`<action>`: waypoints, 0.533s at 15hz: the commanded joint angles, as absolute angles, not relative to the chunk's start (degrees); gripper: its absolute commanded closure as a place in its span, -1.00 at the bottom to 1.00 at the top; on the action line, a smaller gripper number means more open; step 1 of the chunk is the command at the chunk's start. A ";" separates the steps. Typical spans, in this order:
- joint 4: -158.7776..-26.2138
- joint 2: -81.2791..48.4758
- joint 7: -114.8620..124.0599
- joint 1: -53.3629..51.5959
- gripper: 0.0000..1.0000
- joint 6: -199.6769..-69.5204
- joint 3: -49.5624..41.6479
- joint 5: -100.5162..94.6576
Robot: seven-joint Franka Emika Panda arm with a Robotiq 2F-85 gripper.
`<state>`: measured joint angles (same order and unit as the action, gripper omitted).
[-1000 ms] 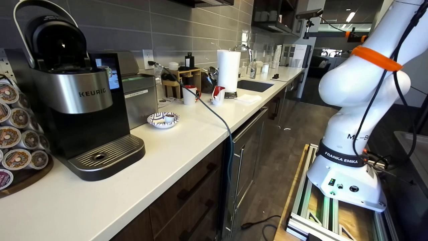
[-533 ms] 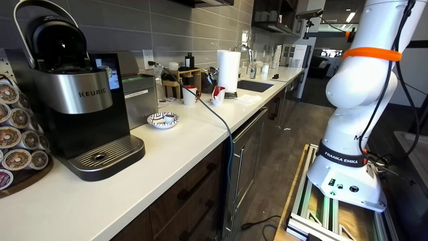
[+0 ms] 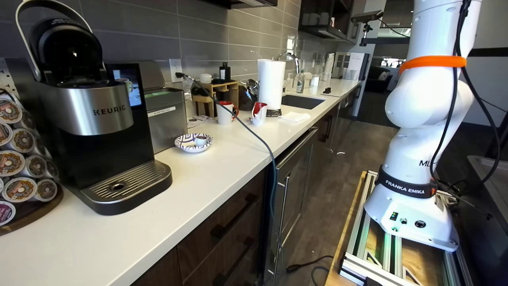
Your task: Put the item in the plate into the cabinet
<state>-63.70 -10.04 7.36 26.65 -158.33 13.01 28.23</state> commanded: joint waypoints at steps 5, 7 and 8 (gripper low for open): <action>-57.47 -11.55 5.87 28.02 -0.98 -150.85 12.76 28.20; -59.86 -8.70 1.12 29.29 -1.00 -151.65 13.67 31.05; -60.84 -7.52 -1.17 29.94 -1.00 -151.67 13.90 32.37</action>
<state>-58.16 -11.28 4.53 27.83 -153.38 12.97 28.58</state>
